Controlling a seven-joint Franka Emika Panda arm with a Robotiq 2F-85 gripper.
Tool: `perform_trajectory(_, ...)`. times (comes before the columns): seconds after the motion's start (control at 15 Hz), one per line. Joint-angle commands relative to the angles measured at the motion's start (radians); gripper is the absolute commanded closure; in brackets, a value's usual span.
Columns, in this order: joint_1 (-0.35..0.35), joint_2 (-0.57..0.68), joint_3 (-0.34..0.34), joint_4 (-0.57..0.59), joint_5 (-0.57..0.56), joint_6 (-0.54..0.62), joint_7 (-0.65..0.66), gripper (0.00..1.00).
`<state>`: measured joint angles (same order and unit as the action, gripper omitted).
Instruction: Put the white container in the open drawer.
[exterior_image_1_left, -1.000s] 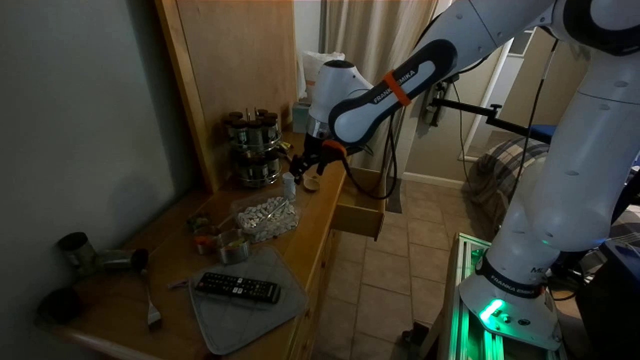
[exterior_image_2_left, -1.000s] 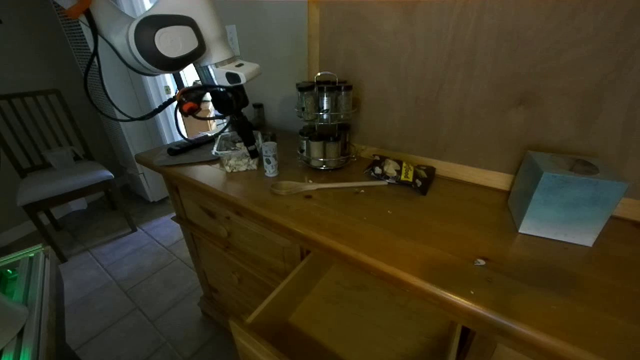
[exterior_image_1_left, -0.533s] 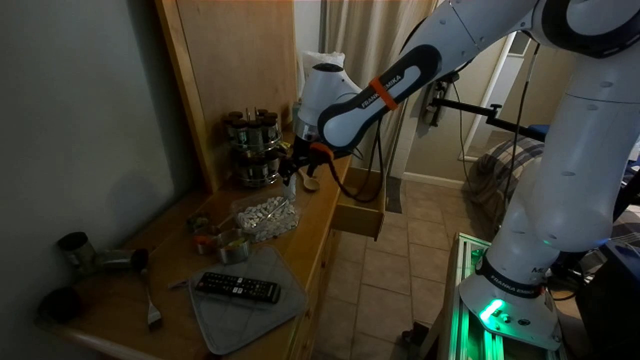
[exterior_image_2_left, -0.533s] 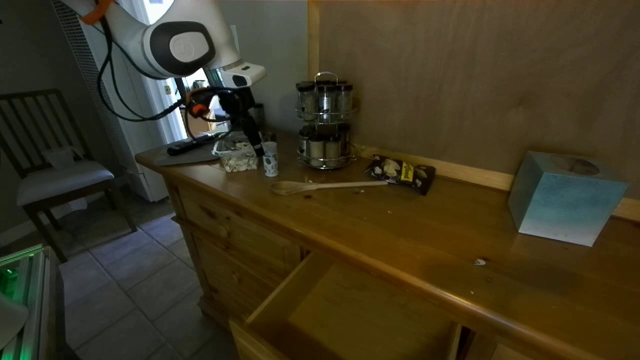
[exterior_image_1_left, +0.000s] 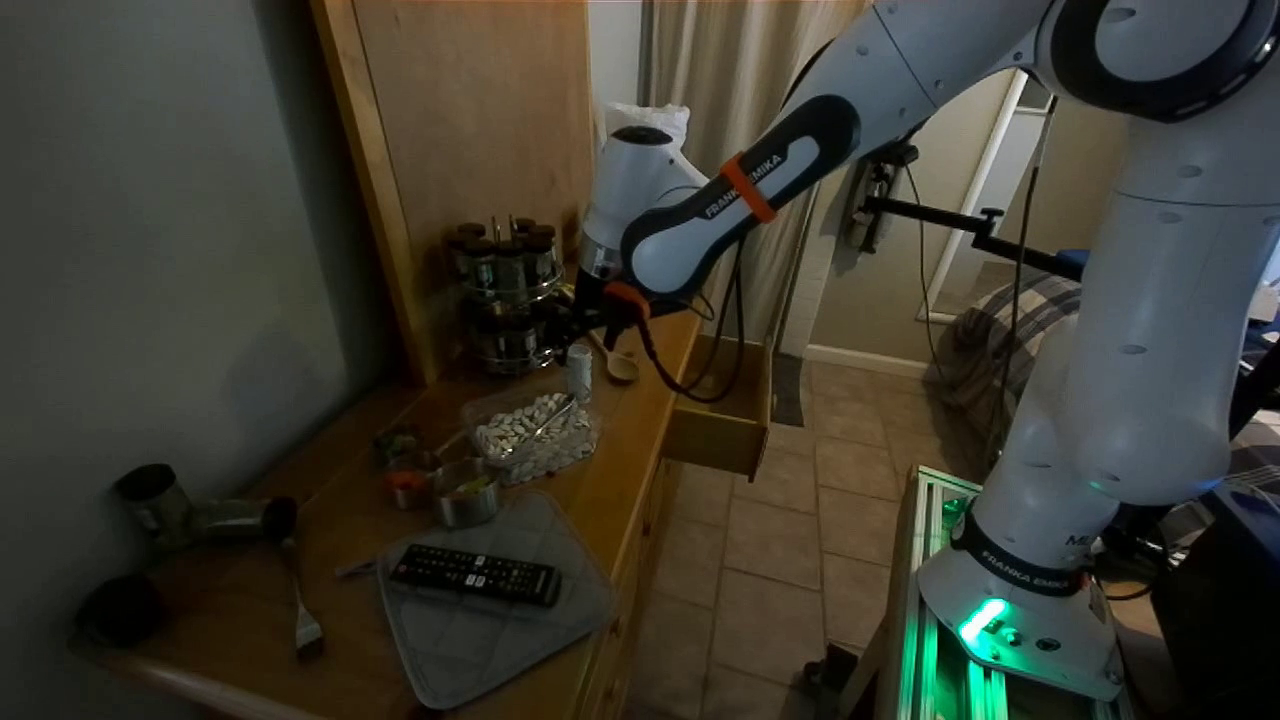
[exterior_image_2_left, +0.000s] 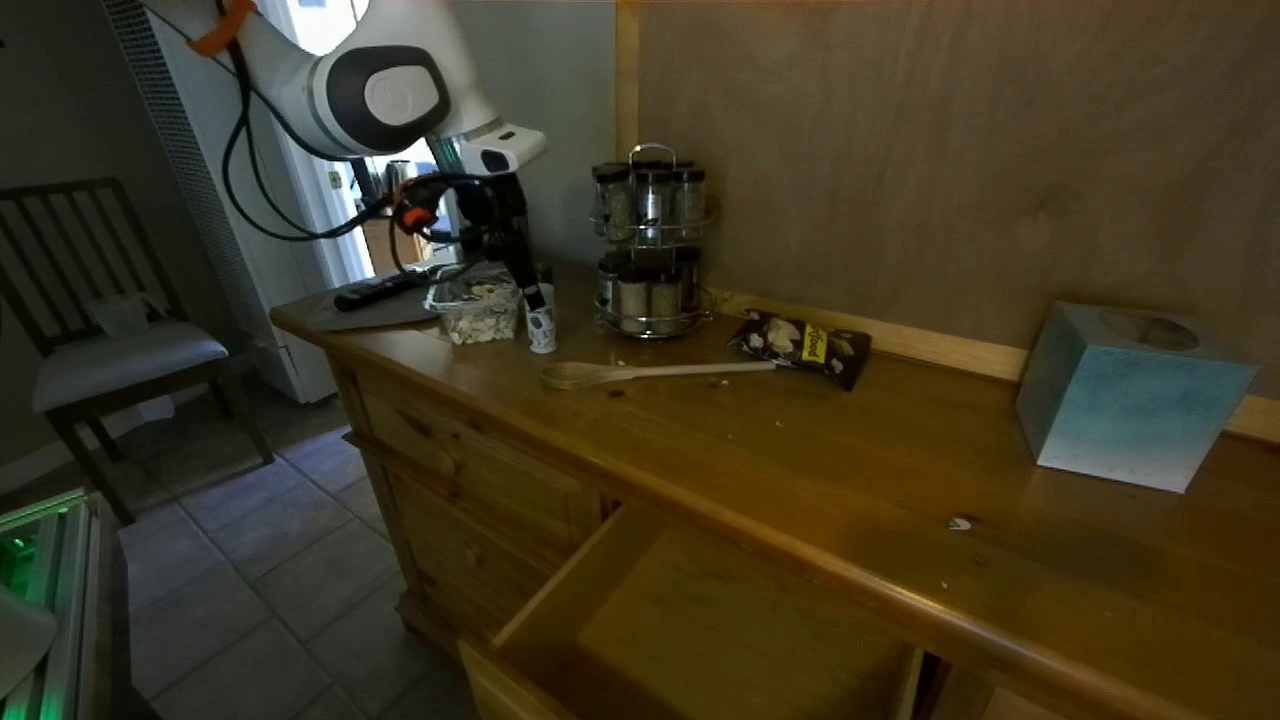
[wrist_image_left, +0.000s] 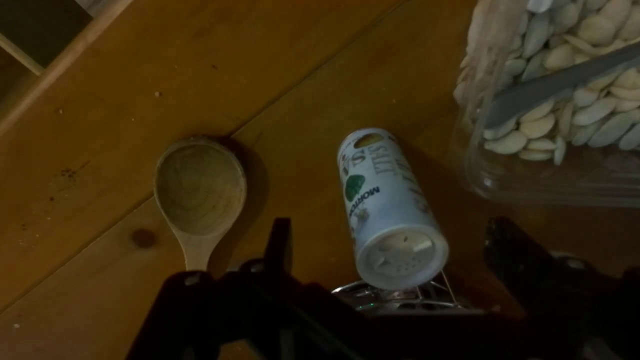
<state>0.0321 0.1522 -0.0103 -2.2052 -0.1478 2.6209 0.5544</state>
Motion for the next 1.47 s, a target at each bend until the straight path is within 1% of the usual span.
perform_trajectory(0.0,0.028,0.035,-0.028,0.038,-0.025,0.015,0.045,0.14)
perform_trajectory(0.07,0.03,0.039,-0.03,0.042,-0.025,0.011,0.047,0.18)
perform_trajectory(0.2,0.037,0.044,-0.038,0.046,-0.031,0.007,0.054,0.32)
perform_trajectory(0.27,0.041,0.046,-0.041,0.048,-0.035,0.006,0.056,0.37)
perform_trajectory(0.33,0.044,0.047,-0.044,0.049,-0.039,-0.001,0.06,0.43)
perform_trajectory(0.47,0.052,0.046,-0.054,0.048,-0.053,-0.01,0.074,0.59)
perform_trajectory(0.53,0.057,0.044,-0.06,0.045,-0.072,-0.01,0.086,0.75)
perform_trajectory(0.6,0.06,0.034,-0.064,0.043,-0.085,-0.02,0.094,0.8)
perform_trajectory(0.73,0.066,-0.01,-0.073,0.037,-0.112,-0.062,0.116,0.8)
perform_trajectory(0.87,0.065,-0.069,-0.083,0.036,-0.156,-0.135,0.161,0.8)
perform_trajectory(1.0,0.043,-0.141,-0.086,0.035,-0.193,-0.203,0.211,0.8)
perform_trajectory(1.13,0.004,-0.21,-0.084,0.038,-0.194,-0.266,0.244,0.8)
perform_trajectory(1.27,-0.048,-0.269,-0.087,0.039,-0.16,-0.315,0.242,0.8)
perform_trajectory(1.4,-0.102,-0.312,-0.101,0.035,-0.123,-0.329,0.213,0.8)
